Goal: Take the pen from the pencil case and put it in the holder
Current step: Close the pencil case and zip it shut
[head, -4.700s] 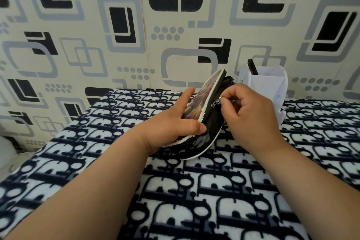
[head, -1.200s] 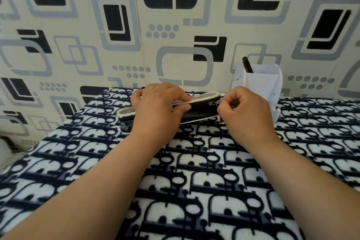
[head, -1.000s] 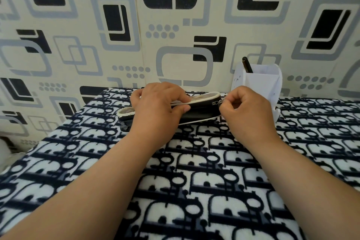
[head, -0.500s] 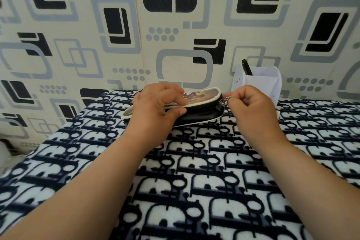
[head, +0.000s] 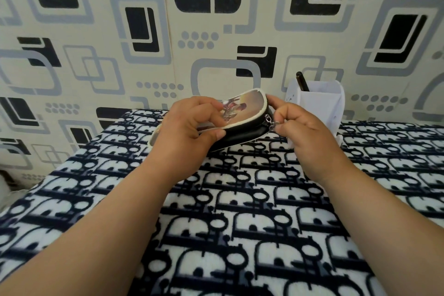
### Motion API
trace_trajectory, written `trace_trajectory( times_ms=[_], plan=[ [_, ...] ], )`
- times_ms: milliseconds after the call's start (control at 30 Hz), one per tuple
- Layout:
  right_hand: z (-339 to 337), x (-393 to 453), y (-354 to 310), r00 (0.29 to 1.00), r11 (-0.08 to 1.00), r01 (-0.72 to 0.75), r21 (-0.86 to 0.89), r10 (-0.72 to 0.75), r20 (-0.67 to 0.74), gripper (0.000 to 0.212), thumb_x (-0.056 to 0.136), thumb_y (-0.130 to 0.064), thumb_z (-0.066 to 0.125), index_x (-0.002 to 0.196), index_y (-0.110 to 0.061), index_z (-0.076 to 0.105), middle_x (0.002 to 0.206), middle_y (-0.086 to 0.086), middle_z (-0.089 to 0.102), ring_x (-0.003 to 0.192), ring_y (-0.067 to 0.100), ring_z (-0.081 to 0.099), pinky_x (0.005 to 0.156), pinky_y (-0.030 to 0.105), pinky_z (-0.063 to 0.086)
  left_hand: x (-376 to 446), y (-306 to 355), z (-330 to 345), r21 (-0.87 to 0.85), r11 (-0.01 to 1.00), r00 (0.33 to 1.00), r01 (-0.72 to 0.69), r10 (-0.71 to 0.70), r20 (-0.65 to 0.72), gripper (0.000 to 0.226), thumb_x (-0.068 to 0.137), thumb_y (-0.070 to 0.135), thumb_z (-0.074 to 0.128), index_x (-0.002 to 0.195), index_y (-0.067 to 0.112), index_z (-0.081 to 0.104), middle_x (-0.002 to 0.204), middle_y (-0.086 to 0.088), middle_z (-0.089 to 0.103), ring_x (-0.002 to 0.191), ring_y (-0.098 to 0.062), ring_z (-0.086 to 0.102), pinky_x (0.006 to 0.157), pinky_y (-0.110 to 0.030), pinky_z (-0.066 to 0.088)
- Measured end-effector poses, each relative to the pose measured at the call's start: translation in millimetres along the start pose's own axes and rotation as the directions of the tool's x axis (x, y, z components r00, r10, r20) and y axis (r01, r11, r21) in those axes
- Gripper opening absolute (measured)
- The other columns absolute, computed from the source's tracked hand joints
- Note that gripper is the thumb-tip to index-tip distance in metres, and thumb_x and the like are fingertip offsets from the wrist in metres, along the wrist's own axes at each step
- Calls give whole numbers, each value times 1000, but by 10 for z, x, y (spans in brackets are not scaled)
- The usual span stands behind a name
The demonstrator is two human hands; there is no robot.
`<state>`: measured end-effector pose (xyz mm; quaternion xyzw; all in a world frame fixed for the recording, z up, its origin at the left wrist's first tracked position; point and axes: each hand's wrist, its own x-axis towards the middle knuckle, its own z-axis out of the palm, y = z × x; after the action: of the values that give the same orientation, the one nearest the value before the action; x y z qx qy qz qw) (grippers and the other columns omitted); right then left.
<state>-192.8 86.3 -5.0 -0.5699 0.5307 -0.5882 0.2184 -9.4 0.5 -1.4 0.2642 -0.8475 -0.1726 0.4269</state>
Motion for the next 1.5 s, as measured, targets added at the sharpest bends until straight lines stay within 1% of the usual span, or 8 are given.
trace_trajectory(
  times_ms=[200, 367, 567, 767, 1000, 1167, 1300, 1500],
  plan=[
    [-27, 24, 86, 996, 994, -76, 72, 79, -38, 19, 66, -19, 43, 50, -26, 51, 77, -2, 55, 77, 16, 50, 76, 33, 36, -12, 14, 4, -87, 996, 999, 17, -12, 48, 38, 79, 8, 66, 72, 43, 52, 106, 27, 52, 111, -3, 44, 84, 4, 22],
    [8, 11, 45, 990, 990, -116, 79, 122, -67, 18, 68, -20, 46, 52, -25, 53, 79, 14, 50, 77, 21, 45, 76, 42, 40, -5, -1, 17, -61, 997, 998, 48, -46, 32, 34, 81, 9, 63, 77, 41, 52, 103, 28, 50, 111, -8, 44, 88, 0, 23],
    [113, -34, 42, 993, 960, -21, -280, -13, -119, 22, 83, -16, 49, 62, -18, 44, 66, -7, 46, 56, -1, 40, 52, 8, 33, 9, 33, 74, 134, 989, 997, 58, -50, -61, 26, 80, 7, 62, 97, 26, 65, 101, 13, 51, 112, -19, 42, 101, -44, 33],
    [224, -73, 15, 981, 916, 40, -399, -111, -156, 17, 84, -17, 50, 68, -15, 46, 96, -2, 56, 80, 1, 47, 62, 3, 35, -26, 192, 120, 61, 998, 1000, -21, 22, -15, 26, 71, 36, 62, 97, 35, 66, 104, 14, 55, 108, -16, 49, 99, -53, 34],
    [254, -103, -33, 981, 894, 81, -440, -150, -125, 17, 84, -19, 52, 68, -16, 47, 79, -4, 54, 61, 5, 46, 54, 10, 37, -17, 186, 155, 51, 999, 996, -10, 14, -87, 17, 72, 25, 73, 89, 26, 72, 98, 19, 54, 104, -14, 50, 97, -55, 35],
    [252, -103, -48, 984, 888, 55, -456, -126, -127, 16, 84, -24, 52, 68, -21, 48, 63, -9, 52, 48, 2, 44, 47, 14, 36, -23, 141, 158, -3, 999, 996, 40, -40, -78, 17, 73, 25, 73, 85, 35, 68, 94, 26, 52, 104, -8, 46, 100, -46, 34],
    [239, -96, -50, 982, 894, 46, -445, -122, -145, 19, 85, -23, 51, 66, -24, 46, 67, -5, 59, 48, 2, 45, 46, 13, 37, -32, 143, 159, -90, 992, 994, 88, -94, -59, 23, 74, 19, 73, 79, 39, 63, 95, 23, 54, 102, -8, 49, 87, -5, 31],
    [212, -84, -23, 977, 894, 25, -447, -116, -178, 18, 86, -23, 51, 68, -22, 47, 61, -8, 54, 50, 2, 47, 44, 11, 37, -32, 116, 161, -197, 971, 988, 131, -144, -53, 36, 74, 13, 72, 69, 45, 58, 95, 22, 57, 101, -5, 53, 84, -4, 35]
  ],
)
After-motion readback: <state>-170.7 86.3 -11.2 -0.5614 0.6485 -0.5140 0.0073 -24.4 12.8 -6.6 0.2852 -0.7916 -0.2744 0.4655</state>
